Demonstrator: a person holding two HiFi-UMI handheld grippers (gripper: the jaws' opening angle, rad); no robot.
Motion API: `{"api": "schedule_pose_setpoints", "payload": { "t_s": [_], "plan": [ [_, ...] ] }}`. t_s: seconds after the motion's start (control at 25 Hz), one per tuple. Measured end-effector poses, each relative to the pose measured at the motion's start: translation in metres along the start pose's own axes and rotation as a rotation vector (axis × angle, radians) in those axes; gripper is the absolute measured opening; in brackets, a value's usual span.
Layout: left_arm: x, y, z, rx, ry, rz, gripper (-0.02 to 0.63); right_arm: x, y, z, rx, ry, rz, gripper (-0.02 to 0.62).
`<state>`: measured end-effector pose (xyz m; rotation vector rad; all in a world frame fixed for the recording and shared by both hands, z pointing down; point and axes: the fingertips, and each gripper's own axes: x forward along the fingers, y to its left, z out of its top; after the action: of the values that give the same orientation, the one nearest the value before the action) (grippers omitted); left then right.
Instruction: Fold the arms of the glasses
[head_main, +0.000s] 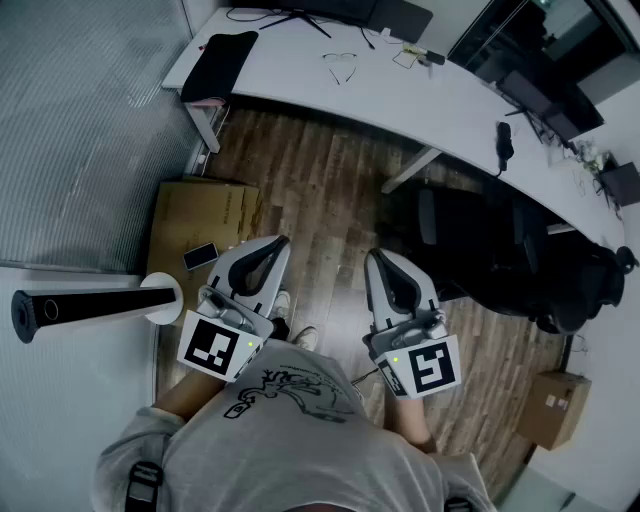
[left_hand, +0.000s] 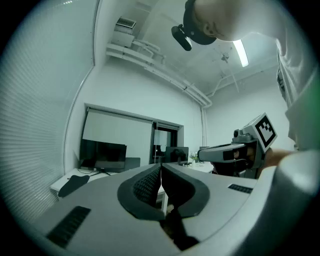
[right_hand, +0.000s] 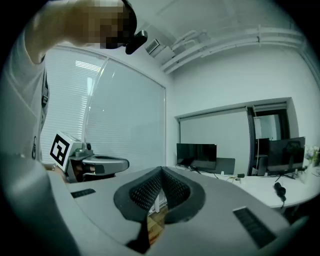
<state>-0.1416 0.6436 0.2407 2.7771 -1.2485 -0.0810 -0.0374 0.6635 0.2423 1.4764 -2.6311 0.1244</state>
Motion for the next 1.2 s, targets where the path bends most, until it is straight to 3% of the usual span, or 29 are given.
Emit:
{"api": "schedule_pose_setpoints", "payload": {
  "t_s": [0.24, 0.8, 1.2],
  "plan": [
    [-0.005, 0.005, 0.001, 0.013, 0.003, -0.012, 0.021, -0.001, 0.005, 0.006, -0.019, -0.006, -0.004, 0.008],
    [0.008, 0.053, 0.007, 0.02, 0.008, -0.069, 0.021, 0.059, 0.015, 0.016, -0.013, -0.021, -0.027, 0.009],
    [0.046, 0.066, -0.01, 0.017, 0.072, -0.066, 0.021, 0.078, -0.027, 0.007, 0.001, -0.015, -0.039, 0.009]
  ]
}}
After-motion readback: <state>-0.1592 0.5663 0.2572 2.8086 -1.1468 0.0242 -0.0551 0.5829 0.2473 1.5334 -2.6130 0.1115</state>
